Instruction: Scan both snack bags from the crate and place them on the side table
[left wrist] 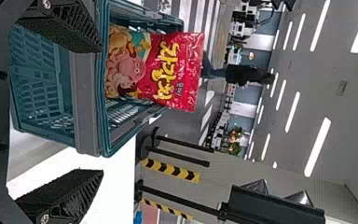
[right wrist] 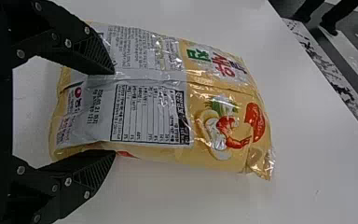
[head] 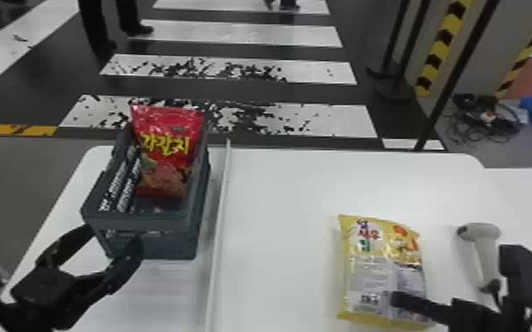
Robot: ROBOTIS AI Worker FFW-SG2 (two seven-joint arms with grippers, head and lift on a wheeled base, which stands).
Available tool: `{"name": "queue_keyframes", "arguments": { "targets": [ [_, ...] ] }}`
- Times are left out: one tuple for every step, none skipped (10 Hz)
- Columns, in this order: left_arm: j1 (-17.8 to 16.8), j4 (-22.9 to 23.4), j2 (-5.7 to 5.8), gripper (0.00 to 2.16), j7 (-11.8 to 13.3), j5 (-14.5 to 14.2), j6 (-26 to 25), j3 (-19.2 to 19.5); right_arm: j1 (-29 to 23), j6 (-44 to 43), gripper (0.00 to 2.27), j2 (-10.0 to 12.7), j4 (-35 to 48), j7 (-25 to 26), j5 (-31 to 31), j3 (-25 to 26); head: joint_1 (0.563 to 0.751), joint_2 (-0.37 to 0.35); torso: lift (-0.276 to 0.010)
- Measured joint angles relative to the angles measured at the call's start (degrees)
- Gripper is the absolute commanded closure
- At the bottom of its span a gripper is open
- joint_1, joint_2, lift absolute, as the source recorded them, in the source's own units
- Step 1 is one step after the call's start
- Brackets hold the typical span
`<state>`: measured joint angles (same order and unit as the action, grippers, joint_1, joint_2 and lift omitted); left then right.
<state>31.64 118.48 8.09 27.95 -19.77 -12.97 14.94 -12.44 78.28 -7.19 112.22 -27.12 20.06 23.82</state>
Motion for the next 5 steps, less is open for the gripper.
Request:
{"name": "queue_keyframes", "arguments": {
  "targets": [
    [0.0,0.0,0.01,0.07,0.0,0.0,0.0,0.0,0.3,0.4,2.26,0.0,-0.5,-0.1,0.1,0.5,0.695,-0.026,-0.095],
    [-0.1,-0.1,0.04,0.07,0.0,0.0,0.0,-0.1,0.4,0.7,2.26,0.0,-0.7,-0.6,1.0,1.5,0.695,-0.030,-0.095],
    [-0.1,-0.2,0.07,0.07,0.0,0.0,0.0,-0.1,0.6,0.9,2.26,-0.2,-1.2,-1.5,3.3,3.1,0.695,-0.032,-0.095],
    [-0.2,-0.4,0.07,0.07,0.0,0.0,0.0,-0.1,0.7,1.2,2.26,-0.3,-1.7,-2.1,5.6,4.8,0.695,-0.035,-0.095],
    [-0.2,-0.5,0.08,0.07,0.0,0.0,0.0,-0.1,0.8,1.7,2.26,-0.4,-1.7,-2.4,7.5,6.4,0.695,-0.039,-0.095]
  ]
}}
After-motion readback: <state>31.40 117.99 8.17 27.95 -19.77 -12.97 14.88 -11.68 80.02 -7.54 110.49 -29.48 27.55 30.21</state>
